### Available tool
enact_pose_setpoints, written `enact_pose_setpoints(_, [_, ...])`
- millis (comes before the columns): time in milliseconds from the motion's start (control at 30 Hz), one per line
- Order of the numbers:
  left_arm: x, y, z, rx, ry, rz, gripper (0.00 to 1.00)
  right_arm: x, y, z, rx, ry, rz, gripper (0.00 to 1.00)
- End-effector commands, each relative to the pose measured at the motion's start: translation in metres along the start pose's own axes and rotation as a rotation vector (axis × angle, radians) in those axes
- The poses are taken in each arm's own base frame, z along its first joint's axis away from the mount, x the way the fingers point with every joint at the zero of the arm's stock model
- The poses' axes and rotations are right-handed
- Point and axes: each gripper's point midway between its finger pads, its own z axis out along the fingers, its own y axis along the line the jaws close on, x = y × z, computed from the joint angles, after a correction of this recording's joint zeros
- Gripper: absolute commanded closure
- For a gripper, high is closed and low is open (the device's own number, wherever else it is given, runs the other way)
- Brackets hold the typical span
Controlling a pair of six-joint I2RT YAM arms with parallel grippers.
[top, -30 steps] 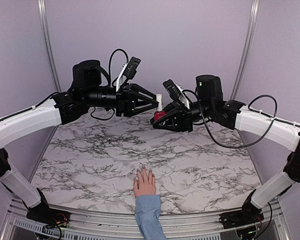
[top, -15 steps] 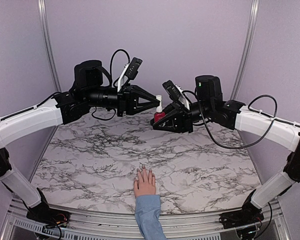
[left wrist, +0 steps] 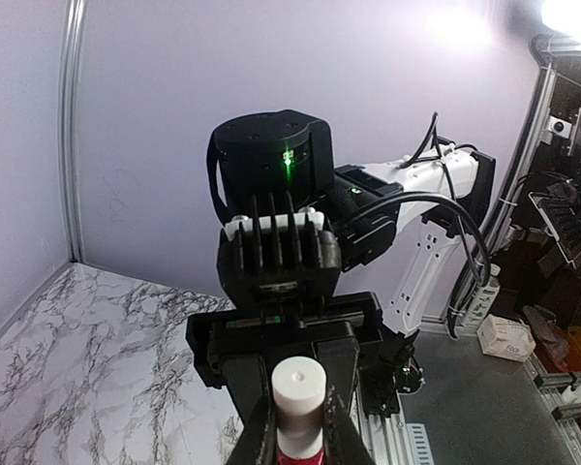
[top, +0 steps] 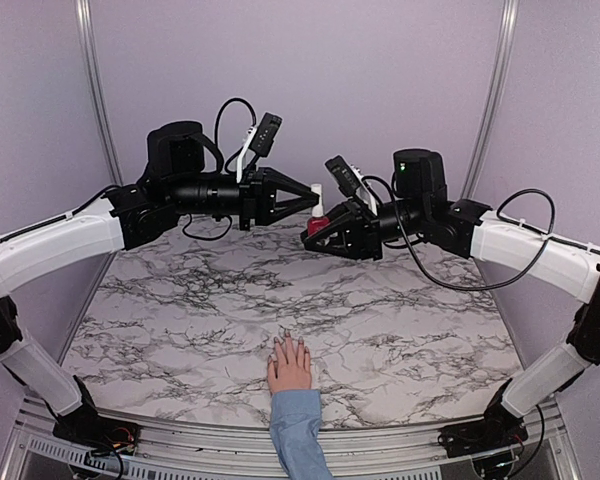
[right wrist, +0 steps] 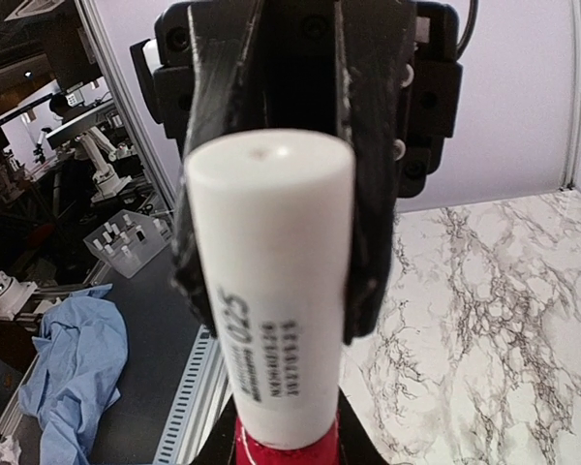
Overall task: Paint the nails
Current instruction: Unscrew the cap of the nail polish bottle.
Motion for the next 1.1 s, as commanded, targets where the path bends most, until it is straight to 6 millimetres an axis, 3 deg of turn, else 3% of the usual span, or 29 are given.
enact_pose_setpoints(0, [-0.014, -0.001, -0.010, -0.084, -0.044, 0.052, 1.00, -0.024, -0.020, -0.011, 0.149, -0.048, -0.025, 1.00])
enact_pose_setpoints(600, [-0.004, 0.037, -0.004, -0.412, -0.064, 0.057, 1.00, -0.025, -0.084, -0.028, 0.509, -0.034, 0.005, 1.00])
enact_pose_setpoints(867, [0.004, 0.067, -0.002, -0.627, -0.086, 0.008, 1.00, -0.027, -0.103, -0.038, 0.634, -0.032, -0.021, 1.00])
enact_pose_setpoints(1067, [0.009, 0.077, 0.009, -0.729, -0.097, -0.006, 1.00, -0.027, -0.114, -0.041, 0.701, -0.028, -0.028, 1.00])
